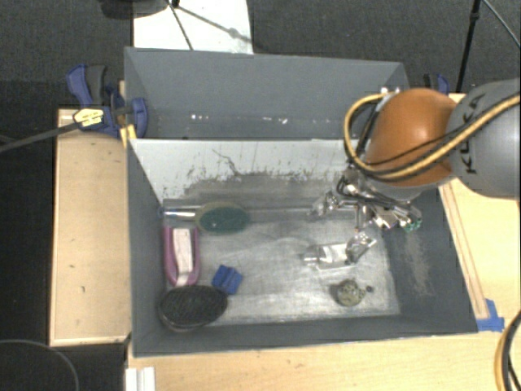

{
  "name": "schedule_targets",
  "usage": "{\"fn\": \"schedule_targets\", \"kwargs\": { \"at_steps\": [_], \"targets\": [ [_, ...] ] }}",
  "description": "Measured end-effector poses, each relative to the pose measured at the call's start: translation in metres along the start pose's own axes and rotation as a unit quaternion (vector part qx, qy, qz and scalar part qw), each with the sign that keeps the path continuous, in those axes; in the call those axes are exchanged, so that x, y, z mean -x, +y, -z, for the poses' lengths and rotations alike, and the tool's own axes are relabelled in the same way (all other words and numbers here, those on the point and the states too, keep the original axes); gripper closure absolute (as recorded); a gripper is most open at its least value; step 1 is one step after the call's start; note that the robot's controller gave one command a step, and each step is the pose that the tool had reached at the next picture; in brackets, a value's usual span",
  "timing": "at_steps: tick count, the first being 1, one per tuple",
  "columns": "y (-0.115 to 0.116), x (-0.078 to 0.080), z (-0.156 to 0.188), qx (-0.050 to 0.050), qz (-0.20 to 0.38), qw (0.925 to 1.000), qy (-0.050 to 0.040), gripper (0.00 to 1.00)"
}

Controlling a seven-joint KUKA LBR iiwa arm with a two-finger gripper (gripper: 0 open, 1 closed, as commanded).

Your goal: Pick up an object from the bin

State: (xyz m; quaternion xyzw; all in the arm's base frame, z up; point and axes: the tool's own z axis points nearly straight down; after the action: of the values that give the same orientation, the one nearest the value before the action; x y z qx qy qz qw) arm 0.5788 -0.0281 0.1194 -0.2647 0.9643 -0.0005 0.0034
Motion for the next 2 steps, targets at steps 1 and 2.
{"fn": "schedule_targets", "kwargs": {
  "at_steps": [1,2],
  "targets": [
    [0.0082,0.0045,-0.0467,0.0,0.223,0.9748,-0.0008,0.0],
    [0.0076,0.0059,-0.045,0.001,0.222,0.9751,0.0001,0.0]
  ]
}}
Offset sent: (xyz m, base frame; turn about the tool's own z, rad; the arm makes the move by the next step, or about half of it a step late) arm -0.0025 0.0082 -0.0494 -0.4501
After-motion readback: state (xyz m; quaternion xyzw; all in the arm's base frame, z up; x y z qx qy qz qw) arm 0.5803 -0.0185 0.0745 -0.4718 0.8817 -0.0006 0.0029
